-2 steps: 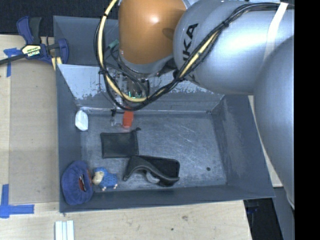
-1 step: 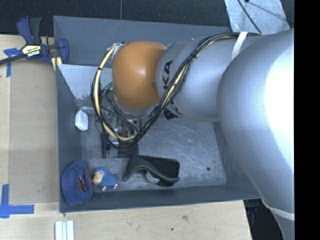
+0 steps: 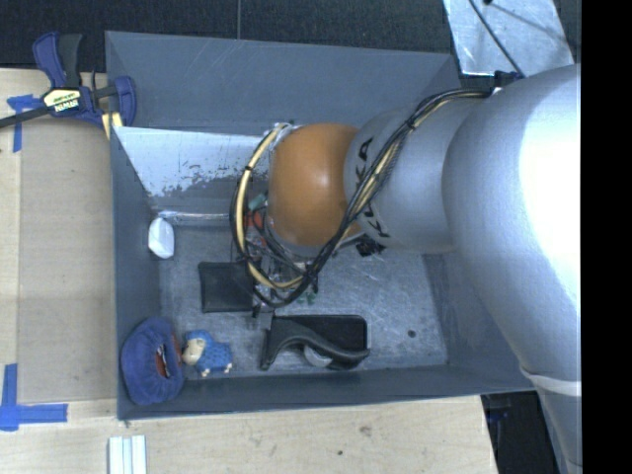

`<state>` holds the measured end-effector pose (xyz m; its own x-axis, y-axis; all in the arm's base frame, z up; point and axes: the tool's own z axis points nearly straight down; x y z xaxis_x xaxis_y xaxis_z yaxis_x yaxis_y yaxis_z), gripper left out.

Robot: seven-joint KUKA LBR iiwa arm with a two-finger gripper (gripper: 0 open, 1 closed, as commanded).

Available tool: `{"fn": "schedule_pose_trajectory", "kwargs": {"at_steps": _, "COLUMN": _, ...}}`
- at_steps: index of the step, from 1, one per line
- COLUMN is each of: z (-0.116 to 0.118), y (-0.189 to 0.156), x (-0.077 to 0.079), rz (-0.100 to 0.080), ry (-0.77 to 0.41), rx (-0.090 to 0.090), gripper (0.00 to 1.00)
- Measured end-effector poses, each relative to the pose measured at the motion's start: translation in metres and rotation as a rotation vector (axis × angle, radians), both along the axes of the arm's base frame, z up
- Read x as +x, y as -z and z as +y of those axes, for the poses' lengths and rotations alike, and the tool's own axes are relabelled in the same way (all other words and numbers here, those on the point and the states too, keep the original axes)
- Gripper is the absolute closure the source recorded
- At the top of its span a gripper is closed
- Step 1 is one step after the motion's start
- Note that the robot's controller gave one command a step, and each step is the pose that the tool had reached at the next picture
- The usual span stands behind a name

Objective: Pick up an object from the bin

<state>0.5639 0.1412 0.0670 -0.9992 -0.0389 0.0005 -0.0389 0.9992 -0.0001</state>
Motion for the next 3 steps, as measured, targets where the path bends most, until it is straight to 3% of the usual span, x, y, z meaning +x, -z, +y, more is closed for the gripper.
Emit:
{"fn": "schedule_pose_trajectory", "kwargs": {"at_steps": 1, "z": 0.003, "y": -0.004, "x": 0.001, "rz": -0.005, "ry": -0.004, "rx": 0.001, "gripper": 1.0}}
{"fn": "schedule_pose_trajectory", "kwargs": {"at_steps": 2, "z": 0.0, "y": -0.128, "x": 0.016, "rz": -0.013, "ry": 0.018, "rx": 0.003, "gripper": 1.0}}
{"fn": "schedule_pose_trajectory", "kwargs": {"at_steps": 3, "z": 0.012, "y": -0.204, "x": -0.008, "rz": -0.012, "ry": 0.005, "rx": 0.003, "gripper": 1.0}}
